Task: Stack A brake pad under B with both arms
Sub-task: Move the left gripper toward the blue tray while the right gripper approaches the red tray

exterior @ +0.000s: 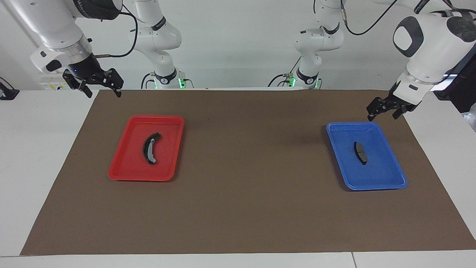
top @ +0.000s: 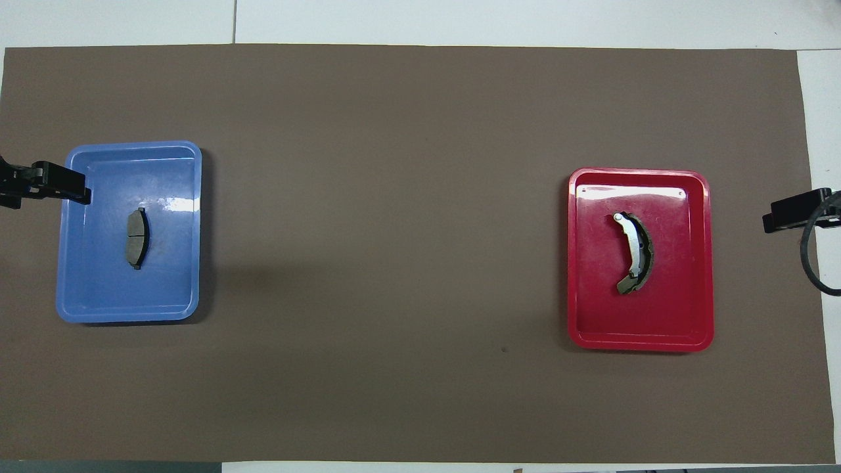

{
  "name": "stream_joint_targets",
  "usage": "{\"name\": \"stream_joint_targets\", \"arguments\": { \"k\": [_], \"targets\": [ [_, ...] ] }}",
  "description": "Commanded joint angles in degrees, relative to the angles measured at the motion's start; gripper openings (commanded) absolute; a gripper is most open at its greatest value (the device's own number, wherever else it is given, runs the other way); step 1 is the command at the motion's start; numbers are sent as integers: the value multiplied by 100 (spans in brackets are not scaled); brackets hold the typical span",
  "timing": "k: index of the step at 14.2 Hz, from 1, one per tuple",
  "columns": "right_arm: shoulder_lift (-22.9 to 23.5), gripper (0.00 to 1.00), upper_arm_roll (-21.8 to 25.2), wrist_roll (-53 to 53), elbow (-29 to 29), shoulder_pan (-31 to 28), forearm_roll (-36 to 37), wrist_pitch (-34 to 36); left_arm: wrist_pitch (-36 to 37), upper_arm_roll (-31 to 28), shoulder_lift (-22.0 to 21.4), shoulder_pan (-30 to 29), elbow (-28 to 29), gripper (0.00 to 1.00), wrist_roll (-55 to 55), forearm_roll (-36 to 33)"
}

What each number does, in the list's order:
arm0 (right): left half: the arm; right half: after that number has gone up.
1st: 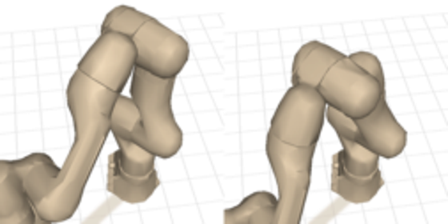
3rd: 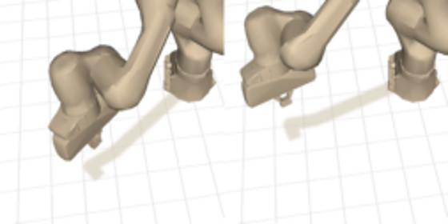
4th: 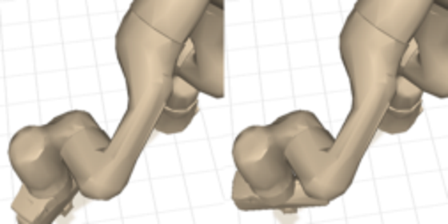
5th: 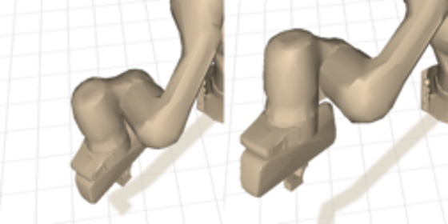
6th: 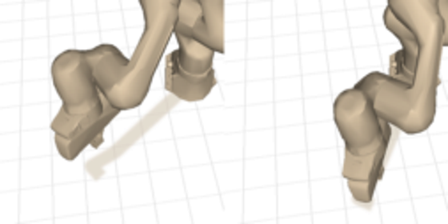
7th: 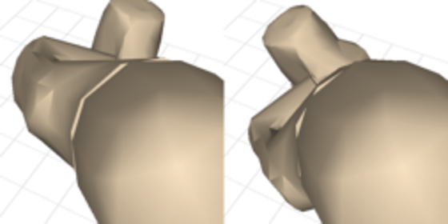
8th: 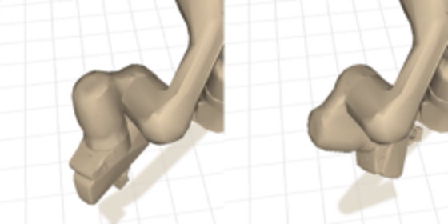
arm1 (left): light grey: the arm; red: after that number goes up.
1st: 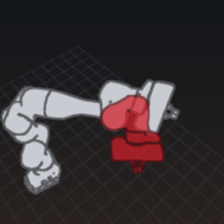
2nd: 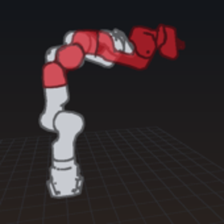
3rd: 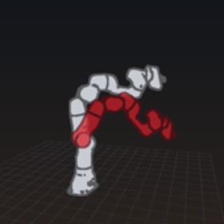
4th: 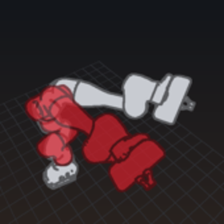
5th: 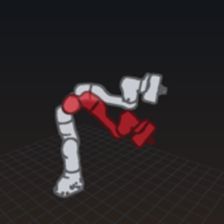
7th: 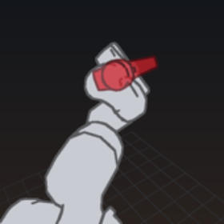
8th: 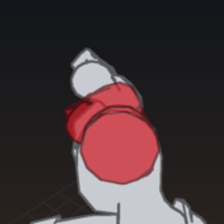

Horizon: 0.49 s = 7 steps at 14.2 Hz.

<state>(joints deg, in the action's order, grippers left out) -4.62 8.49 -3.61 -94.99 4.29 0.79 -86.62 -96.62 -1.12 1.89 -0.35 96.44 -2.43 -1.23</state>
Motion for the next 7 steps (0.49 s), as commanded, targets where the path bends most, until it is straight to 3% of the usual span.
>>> {"name": "stream_joint_targets", "arguments": {
  "k": [1,7],
  "targets": [
    [-4,100,-14,-43,-28,-16,-18,-57,3,-11,-154,27,165,99,84,52],
    [-4,100,-14,-60,-37,-7,-18,-57,-23,7,-153,35,147,99,304,52]
  ]
}}
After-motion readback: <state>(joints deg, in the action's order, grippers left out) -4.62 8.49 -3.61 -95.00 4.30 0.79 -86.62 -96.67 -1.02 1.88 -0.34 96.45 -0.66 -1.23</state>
